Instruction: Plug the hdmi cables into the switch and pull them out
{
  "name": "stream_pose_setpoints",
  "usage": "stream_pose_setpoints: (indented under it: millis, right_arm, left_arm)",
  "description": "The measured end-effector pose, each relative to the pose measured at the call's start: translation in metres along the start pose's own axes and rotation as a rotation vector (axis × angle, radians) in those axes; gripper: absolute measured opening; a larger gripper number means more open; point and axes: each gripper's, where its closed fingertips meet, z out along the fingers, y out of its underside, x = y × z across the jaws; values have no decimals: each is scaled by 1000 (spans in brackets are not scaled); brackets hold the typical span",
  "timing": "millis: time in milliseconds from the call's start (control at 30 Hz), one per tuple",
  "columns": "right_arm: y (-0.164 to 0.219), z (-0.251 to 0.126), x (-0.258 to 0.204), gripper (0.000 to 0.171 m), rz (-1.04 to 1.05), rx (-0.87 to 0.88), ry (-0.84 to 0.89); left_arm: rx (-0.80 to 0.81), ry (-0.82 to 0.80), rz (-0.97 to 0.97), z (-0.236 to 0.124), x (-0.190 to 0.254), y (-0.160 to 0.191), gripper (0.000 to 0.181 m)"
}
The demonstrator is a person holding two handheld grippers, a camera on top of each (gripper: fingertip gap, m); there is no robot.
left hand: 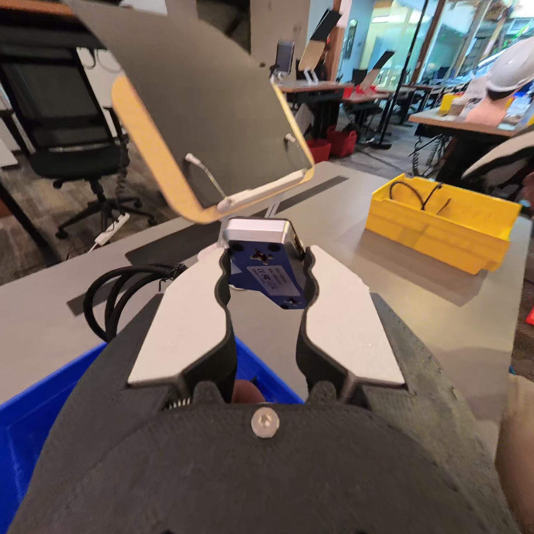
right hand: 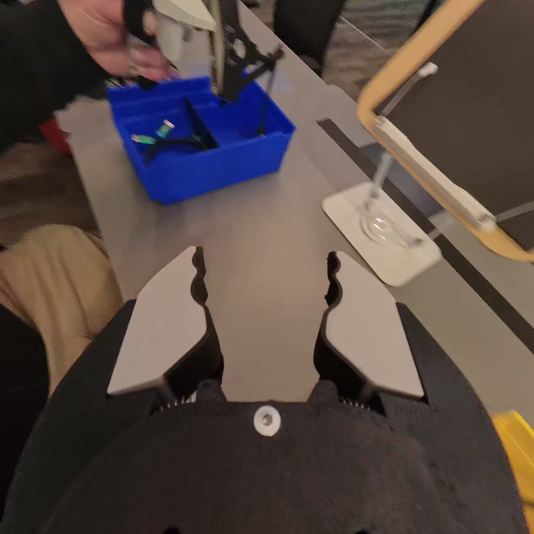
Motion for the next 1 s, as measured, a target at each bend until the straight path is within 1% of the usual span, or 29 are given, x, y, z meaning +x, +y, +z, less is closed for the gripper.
stream_pose_setpoints:
  millis: [100, 200, 300, 367, 433, 500, 567, 600, 700, 767, 833, 1000]
  right_arm:
    - [-22, 30, -33, 83, 18, 66, -137]
    - [-36, 57, -60, 83, 67, 108, -278]
    - [-52, 72, -84, 86, 206, 187, -486]
    - [-63, 75, -94, 85, 327, 257, -637]
    - [-70, 76, -97, 84, 411, 330, -747]
    - [-79, 69, -99, 83, 505, 420, -881]
    - [-84, 65, -97, 82, 604, 488, -974]
    - [-85, 64, -97, 82, 638, 515, -1019]
    - [-90, 49, -91, 73, 731, 642, -1184]
    - [-88, 44, -90, 56, 711, 675, -1197]
    - [-81, 45, -89, 46, 699, 657, -1180]
    - [-66, 56, -74, 45, 686, 614, -1011]
  left_arm:
    - [77, 67, 6, -1, 28, -24, 48]
    - [128, 142, 22, -2, 58, -43, 48]
    - [187, 217, 47, -4, 89, -59, 48]
    - [219, 267, 38, -5, 106, -67, 47]
    - [231, 306, 45, -3, 122, -70, 47]
    - [241, 359, 41, -1, 139, -72, 46]
    - [267, 399, 30, 1, 153, -73, 46]
    - [267, 421, 22, 4, 159, -72, 46]
    - [232, 471, 19, 16, 177, -59, 45]
    - [208, 500, 17, 22, 186, -49, 45]
    - [207, 521, -12, 26, 189, -44, 46]
    - [137, 485, -15, 35, 179, -28, 45]
